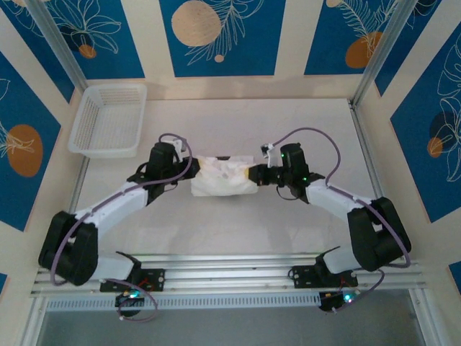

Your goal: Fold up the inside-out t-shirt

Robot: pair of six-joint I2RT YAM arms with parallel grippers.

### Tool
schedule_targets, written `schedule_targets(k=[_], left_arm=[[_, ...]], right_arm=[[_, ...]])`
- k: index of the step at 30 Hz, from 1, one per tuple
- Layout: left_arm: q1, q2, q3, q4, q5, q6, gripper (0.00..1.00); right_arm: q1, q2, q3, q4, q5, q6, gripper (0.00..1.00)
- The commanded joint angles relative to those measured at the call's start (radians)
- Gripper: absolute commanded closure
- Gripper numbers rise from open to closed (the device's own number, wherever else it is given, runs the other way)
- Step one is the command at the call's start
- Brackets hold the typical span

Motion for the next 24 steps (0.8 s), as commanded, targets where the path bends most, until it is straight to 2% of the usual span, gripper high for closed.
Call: schedule_targets(k=[1,4,8,11,17,22,24], left_arm=[[-0.004,0.121,0.063,0.107,-0.115,0.118,1.0],[-0.001,0.27,0.146,0.139,-0.136,0.156,1.0],[0.0,0.45,0.216,0.177,-0.186,0.151,1.0],[0.005,0.504,0.202,0.209,-0.223,0.121,1.0],[0.005,0.412,0.096,0.26,-0.239,0.089,1.0],[0.005,0.26,0.013,0.22,-0.365,0.063,1.0],[0.006,0.23,-0.015,0.216,-0.411,0.053,0.98]], right_arm=[[-0.051,0.099,0.075,0.028,0.037,-0.012,1.0],[-0.081,0.22,0.154,0.045,0.053,-0.044,1.0],[-0.118,0.415,0.304,0.021,-0.007,-0.049,1.0],[-0.127,0.514,0.37,0.03,-0.036,-0.052,0.98],[-0.128,0.519,0.434,-0.004,-0.119,-0.057,0.93],[-0.117,0.466,0.494,-0.082,-0.189,-0.093,0.89],[-0.102,0.476,0.534,-0.126,-0.17,-0.116,0.88]])
